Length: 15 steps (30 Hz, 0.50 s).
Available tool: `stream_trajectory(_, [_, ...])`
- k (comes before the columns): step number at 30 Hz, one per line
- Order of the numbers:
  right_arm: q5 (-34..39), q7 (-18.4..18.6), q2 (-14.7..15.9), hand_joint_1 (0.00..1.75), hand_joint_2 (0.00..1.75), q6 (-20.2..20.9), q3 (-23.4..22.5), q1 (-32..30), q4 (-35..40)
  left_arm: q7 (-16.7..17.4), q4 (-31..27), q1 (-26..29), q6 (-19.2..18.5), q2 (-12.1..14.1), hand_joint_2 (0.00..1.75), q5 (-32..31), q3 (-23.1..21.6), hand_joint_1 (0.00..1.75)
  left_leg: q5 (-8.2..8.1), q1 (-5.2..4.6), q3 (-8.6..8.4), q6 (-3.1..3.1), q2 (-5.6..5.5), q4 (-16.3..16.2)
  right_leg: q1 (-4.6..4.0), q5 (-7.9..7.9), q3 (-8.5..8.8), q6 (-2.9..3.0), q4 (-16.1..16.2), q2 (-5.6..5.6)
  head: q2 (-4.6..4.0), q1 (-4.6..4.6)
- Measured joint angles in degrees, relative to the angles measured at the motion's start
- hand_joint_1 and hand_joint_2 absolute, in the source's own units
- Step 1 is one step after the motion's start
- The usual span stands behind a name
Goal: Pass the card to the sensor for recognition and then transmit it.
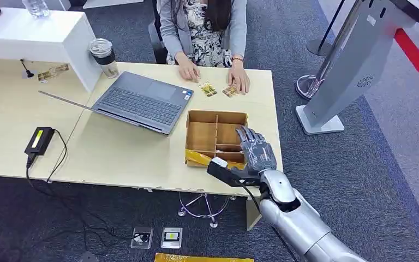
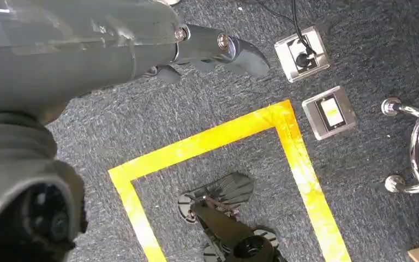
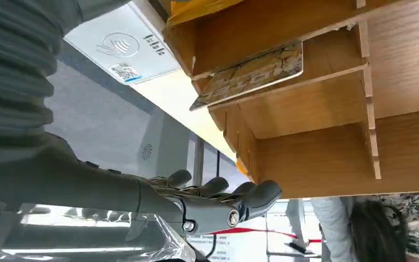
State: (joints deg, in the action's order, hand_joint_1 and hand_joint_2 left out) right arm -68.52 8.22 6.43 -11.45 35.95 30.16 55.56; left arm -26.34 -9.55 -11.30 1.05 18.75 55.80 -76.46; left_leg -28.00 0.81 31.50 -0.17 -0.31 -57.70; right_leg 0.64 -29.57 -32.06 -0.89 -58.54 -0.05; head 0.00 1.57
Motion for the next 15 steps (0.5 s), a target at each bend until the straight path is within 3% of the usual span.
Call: stream_trajectory(15, [0.13, 0.09, 0.00, 0.00, 1.75, -0.18, 0.00, -0.32, -0.98, 0.00, 0.00, 0.00, -0.20, 0.00, 0.00, -0.04, 0.00, 0.00, 0.00, 0.00, 0.00, 0.00, 0.00, 0.00, 0.00, 0.00, 0.00, 0.00, 0.00, 0.00, 0.00, -0.02])
